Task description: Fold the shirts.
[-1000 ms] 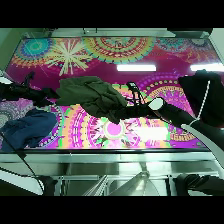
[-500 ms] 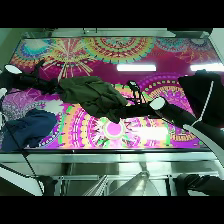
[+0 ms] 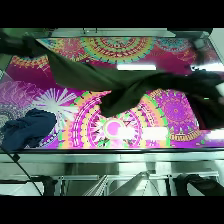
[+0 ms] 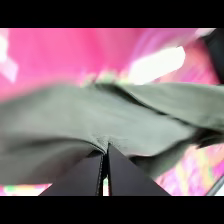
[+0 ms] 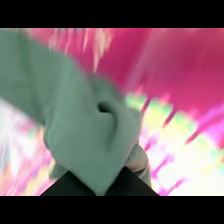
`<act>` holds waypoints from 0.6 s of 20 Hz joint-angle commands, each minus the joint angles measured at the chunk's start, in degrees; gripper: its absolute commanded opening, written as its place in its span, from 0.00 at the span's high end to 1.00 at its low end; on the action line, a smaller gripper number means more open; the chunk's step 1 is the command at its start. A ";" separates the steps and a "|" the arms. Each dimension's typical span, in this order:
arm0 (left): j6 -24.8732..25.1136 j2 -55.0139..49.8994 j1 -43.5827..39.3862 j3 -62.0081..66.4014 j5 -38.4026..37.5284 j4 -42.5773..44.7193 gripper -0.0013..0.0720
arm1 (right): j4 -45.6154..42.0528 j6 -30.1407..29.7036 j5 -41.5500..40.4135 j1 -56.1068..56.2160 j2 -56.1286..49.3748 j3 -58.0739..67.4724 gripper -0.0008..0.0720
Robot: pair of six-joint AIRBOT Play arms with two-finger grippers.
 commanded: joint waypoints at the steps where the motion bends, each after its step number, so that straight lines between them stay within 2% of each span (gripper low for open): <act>1: -0.48 10.19 1.27 6.47 0.48 -5.66 0.96 | -0.15 -1.18 0.79 -12.55 13.70 6.95 0.96; 4: -1.79 18.93 1.18 6.80 1.62 -5.57 0.96 | -0.15 -1.70 0.87 -16.41 20.41 12.61 0.96; 7: -2.29 25.00 1.20 2.93 2.25 -5.18 0.96 | -0.13 -1.66 2.86 -16.24 21.81 13.53 0.96; 12: 0.28 26.56 1.18 -12.20 5.99 -5.11 0.96 | 3.82 -1.66 11.28 -16.06 10.16 13.38 0.96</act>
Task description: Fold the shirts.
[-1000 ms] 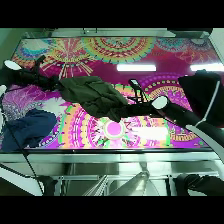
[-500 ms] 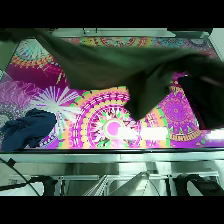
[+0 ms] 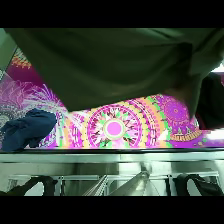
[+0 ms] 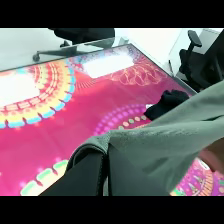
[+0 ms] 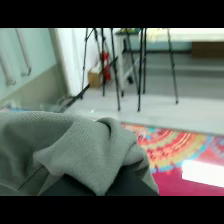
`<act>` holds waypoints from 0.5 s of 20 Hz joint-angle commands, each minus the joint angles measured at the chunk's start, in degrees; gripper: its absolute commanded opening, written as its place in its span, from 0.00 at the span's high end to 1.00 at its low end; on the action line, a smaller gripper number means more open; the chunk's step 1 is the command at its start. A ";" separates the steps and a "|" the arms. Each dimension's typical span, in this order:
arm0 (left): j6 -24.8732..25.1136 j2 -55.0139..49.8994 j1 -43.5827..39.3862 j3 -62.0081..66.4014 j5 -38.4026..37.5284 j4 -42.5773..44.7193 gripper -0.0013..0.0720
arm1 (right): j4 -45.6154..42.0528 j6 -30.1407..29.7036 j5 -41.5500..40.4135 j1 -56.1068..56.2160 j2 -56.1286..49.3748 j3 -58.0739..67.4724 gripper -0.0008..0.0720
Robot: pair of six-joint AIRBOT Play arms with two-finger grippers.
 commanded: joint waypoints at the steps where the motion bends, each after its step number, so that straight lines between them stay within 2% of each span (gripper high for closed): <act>1: 2.43 -1.07 0.04 -9.53 3.13 -0.07 0.96 | 3.26 -0.07 5.01 0.63 -10.01 0.33 0.96; 4: 8.48 -10.34 -0.96 -16.11 10.21 -0.04 0.96 | 3.23 -0.87 1.97 5.20 -25.24 0.31 0.96; 6: 9.70 -18.32 -1.88 -17.14 16.41 -0.09 0.96 | 3.23 -7.41 -6.58 8.48 -36.74 0.37 0.96; 8: 11.26 -25.81 -2.21 -14.62 18.38 -0.04 0.96 | 3.26 -8.63 -13.46 9.11 -45.79 1.88 0.93; 9: 11.04 -28.96 -1.97 -12.39 17.53 -0.07 0.61 | 3.23 -7.74 -13.09 8.46 -48.48 3.39 0.67; 10: 10.12 -31.67 -1.22 -9.92 15.85 -0.04 0.08 | 3.23 -6.38 -11.58 7.37 -49.81 4.66 0.36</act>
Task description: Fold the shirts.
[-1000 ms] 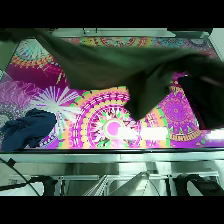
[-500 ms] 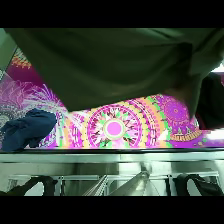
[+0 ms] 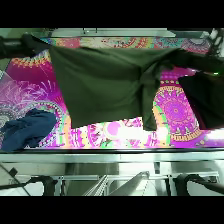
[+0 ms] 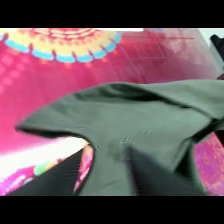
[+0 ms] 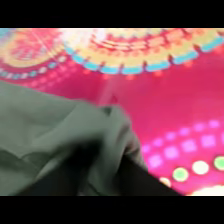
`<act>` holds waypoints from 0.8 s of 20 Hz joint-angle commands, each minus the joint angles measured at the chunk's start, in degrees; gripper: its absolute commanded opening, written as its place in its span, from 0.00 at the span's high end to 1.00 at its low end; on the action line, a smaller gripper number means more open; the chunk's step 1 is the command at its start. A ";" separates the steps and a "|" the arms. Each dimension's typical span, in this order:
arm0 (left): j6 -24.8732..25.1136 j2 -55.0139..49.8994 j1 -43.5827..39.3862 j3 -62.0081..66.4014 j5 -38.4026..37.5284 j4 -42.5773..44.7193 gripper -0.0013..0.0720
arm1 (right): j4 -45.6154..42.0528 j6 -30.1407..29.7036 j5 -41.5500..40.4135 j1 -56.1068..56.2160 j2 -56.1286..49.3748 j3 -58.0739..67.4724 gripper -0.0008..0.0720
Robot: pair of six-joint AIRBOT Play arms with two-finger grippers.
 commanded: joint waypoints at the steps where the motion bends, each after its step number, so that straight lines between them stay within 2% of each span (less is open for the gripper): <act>1: -1.36 -10.43 1.40 5.38 -1.31 0.42 0.01 | 0.15 -0.13 -1.25 -1.36 -9.01 2.93 0.27; 4: -10.91 -13.25 4.63 11.34 -11.82 13.46 0.02 | -3.34 3.87 9.31 -7.76 -4.79 3.15 0.27; 6: -13.84 -12.28 6.16 10.86 -18.29 19.98 0.04 | -9.11 8.94 19.41 -12.33 -2.36 3.06 0.27; 7: -14.49 -11.26 6.62 8.55 -20.52 20.35 0.04 | -11.30 10.97 25.07 -14.03 -1.84 2.45 0.27; 9: -14.53 -7.69 6.51 -0.87 -23.67 20.41 0.04 | -11.82 11.43 33.42 -15.87 -0.52 -2.80 0.27; 10: -14.05 -5.27 5.99 -7.63 -23.52 20.68 0.04 | -11.89 11.34 35.56 -15.89 0.57 -7.32 0.28; 13: -12.04 1.51 3.80 -27.93 -16.61 20.90 0.04 | -8.15 9.79 30.88 -14.40 4.87 -21.22 0.33; 16: -11.56 4.68 1.49 -40.46 -9.70 20.85 0.04 | -1.81 6.23 29.88 -11.39 6.32 -28.92 0.33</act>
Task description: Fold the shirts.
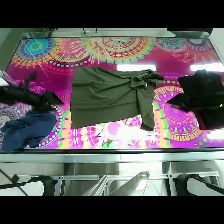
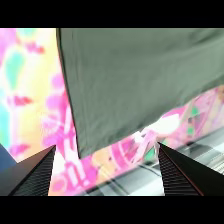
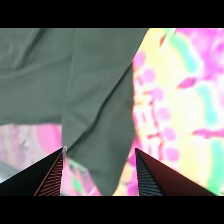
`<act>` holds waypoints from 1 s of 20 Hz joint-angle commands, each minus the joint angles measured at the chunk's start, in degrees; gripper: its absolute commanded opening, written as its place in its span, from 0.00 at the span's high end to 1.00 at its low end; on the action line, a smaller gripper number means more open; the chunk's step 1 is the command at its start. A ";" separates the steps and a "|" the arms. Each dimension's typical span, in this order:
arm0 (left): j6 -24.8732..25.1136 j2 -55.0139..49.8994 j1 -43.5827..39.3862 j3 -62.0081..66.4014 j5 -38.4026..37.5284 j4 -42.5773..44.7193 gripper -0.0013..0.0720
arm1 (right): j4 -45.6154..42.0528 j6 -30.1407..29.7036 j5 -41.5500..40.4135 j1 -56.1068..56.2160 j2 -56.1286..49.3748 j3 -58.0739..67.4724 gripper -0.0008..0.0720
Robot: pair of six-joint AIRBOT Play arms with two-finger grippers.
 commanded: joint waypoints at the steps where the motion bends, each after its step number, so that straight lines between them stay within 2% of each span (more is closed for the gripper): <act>1: 0.66 3.74 -2.51 -15.10 5.97 0.81 0.04 | 4.42 -2.49 -0.35 3.43 1.84 -9.16 0.33; 5: 1.05 3.65 -6.38 -20.35 10.21 0.61 0.04 | 5.49 -2.49 -7.78 10.91 1.79 -10.54 0.33; 9: 1.07 3.65 -9.29 -19.80 14.01 0.57 0.04 | 9.16 -2.47 -17.38 17.44 -0.83 -10.51 0.33; 12: 1.09 3.65 -9.46 -18.53 14.34 0.63 0.04 | 13.60 -2.67 -19.28 18.40 -5.84 -10.45 0.33; 13: 1.09 3.65 -9.20 -18.34 14.78 0.57 0.04 | 15.54 -4.37 -19.26 18.36 -7.32 -10.38 0.33; 14: 1.09 3.63 -9.05 -18.38 15.37 0.26 0.04 | 17.94 -6.29 -19.23 18.36 -8.35 -10.36 0.38; 15: 1.07 3.39 -9.07 -18.40 15.89 0.20 0.04 | 21.00 -8.72 -19.23 18.36 -9.07 -10.36 0.56; 16: 1.09 2.86 -9.07 -18.40 15.89 -0.31 0.04 | 24.85 -11.41 -19.26 18.36 -9.55 -10.36 0.59; 18: 2.01 0.85 -9.33 -18.40 15.56 -4.13 0.04 | 31.76 -15.74 -19.23 18.36 -9.77 -10.34 0.59; 19: 3.30 -0.13 -9.79 -18.40 15.41 -5.95 0.04 | 34.67 -17.66 -19.23 18.36 -9.77 -10.32 0.64; 20: 4.39 -1.05 -10.27 -18.38 15.41 -7.04 0.04 | 35.76 -18.45 -19.26 18.29 -9.75 -10.32 0.82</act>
